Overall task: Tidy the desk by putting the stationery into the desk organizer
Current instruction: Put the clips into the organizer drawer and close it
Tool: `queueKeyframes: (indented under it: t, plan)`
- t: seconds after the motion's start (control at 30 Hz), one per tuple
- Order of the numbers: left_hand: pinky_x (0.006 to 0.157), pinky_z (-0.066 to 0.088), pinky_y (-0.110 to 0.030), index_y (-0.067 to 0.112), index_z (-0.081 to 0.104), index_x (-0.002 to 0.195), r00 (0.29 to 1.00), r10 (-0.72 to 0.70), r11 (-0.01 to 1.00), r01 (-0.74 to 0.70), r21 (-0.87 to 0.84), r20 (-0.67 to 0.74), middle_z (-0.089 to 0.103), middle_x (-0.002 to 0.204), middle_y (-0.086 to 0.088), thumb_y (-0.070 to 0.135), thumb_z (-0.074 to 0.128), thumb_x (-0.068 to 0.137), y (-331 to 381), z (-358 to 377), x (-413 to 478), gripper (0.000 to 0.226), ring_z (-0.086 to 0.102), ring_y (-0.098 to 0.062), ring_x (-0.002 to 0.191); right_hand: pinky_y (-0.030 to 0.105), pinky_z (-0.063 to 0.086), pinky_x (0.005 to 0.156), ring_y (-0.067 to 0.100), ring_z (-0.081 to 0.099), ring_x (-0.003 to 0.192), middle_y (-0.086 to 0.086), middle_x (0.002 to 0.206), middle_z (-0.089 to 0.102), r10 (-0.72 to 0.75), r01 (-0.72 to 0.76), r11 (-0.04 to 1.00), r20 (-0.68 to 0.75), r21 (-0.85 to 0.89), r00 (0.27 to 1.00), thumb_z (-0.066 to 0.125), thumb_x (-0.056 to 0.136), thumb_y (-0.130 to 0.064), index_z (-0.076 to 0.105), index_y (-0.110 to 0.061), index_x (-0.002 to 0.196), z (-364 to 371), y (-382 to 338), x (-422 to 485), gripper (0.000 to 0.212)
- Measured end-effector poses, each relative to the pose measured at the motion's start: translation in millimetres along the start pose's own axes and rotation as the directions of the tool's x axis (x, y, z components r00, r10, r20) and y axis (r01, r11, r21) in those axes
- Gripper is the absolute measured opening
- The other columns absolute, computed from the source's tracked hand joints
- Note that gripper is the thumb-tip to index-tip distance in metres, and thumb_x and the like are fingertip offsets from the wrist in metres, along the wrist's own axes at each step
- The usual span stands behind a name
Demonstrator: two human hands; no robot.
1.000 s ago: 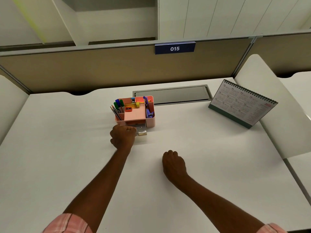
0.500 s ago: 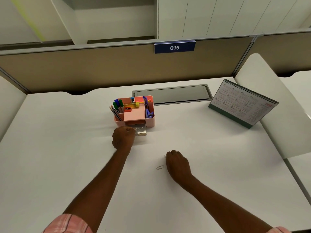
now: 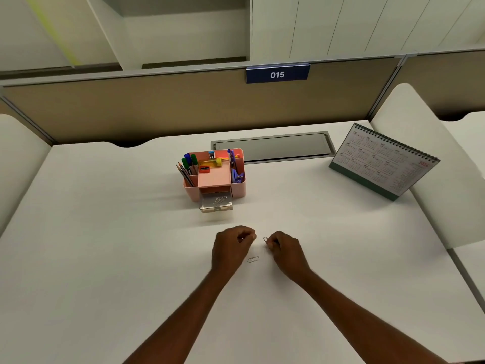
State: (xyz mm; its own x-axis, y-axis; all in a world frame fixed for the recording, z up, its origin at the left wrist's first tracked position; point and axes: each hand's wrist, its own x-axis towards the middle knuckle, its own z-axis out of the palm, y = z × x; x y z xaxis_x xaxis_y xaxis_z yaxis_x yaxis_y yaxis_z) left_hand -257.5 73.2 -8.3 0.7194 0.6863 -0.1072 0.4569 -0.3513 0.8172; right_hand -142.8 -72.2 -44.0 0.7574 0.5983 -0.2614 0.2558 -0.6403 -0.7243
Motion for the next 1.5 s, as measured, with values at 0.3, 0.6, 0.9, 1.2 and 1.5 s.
queueKeyframes:
  t: [0.3, 0.6, 0.9, 1.2, 1.5]
  plan:
    - [0.075, 0.060, -0.034, 0.032, 0.079, 0.084, 0.989, -0.027, 0.993, 0.010, 0.117, 0.148, 0.075, 0.079, 0.022, 0.037, 0.077, 0.084, 0, 6, -6, 0.005, 0.069, 0.003, 0.077, 0.038, 0.053, 0.075, 0.016, 0.062, 0.085, -0.006, 0.093, 0.067, -0.122, 0.124, 0.989, 0.036, -0.084, 0.992, 0.058, 0.098, -0.015, 0.063, -0.022, 0.095, 8, -2, -14, 0.009]
    - [0.077, 0.061, -0.033, 0.023, 0.080, 0.084, 0.998, -0.003, 0.998, -0.001, 0.063, 0.067, 0.077, 0.081, 0.015, 0.022, 0.078, 0.086, -4, -9, -5, 0.003, 0.071, -0.002, 0.077, 0.035, 0.053, 0.083, 0.018, 0.063, 0.098, -0.003, 0.106, 0.068, -0.243, 0.247, 0.951, 0.046, -0.188, 0.969, 0.052, 0.094, -0.012, 0.067, -0.020, 0.108, 9, 1, -14, 0.023]
    - [0.072, 0.056, -0.030, 0.020, 0.082, 0.095, 0.953, -0.061, 0.997, 0.074, 0.032, -0.296, 0.072, 0.091, 0.004, 0.026, 0.080, 0.087, 13, -56, 27, 0.010, 0.066, -0.011, 0.081, 0.033, 0.037, 0.051, 0.026, 0.058, 0.084, 0.003, 0.093, 0.057, -0.447, 0.540, 0.635, 0.307, -0.553, 0.840, 0.060, 0.090, -0.014, 0.060, -0.014, 0.091, 10, -6, -15, 0.001]
    - [0.084, 0.063, -0.040, 0.013, 0.081, 0.098, 0.797, -0.388, 0.921, 0.361, -0.150, -0.463, 0.076, 0.104, -0.004, 0.034, 0.085, 0.082, 10, -84, 82, 0.027, 0.072, -0.024, 0.101, 0.025, 0.019, 0.042, 0.019, 0.055, 0.057, 0.000, 0.070, 0.053, -0.333, 0.624, 0.391, 0.528, -0.676, 0.781, 0.086, 0.049, -0.008, 0.057, -0.020, 0.060, 10, -25, -15, 0.033]
    - [0.073, 0.049, -0.030, 0.004, 0.075, 0.107, 0.780, -0.550, 0.829, 0.470, -0.303, -0.297, 0.067, 0.090, -0.003, 0.027, 0.082, 0.084, 10, -71, 95, 0.033, 0.064, -0.022, 0.084, 0.025, 0.009, 0.044, 0.016, 0.048, 0.046, -0.003, 0.058, 0.049, -0.260, 0.666, 0.262, 0.613, -0.699, 0.746, 0.087, 0.045, -0.015, 0.051, -0.023, 0.055, 8, -34, -8, 0.038]
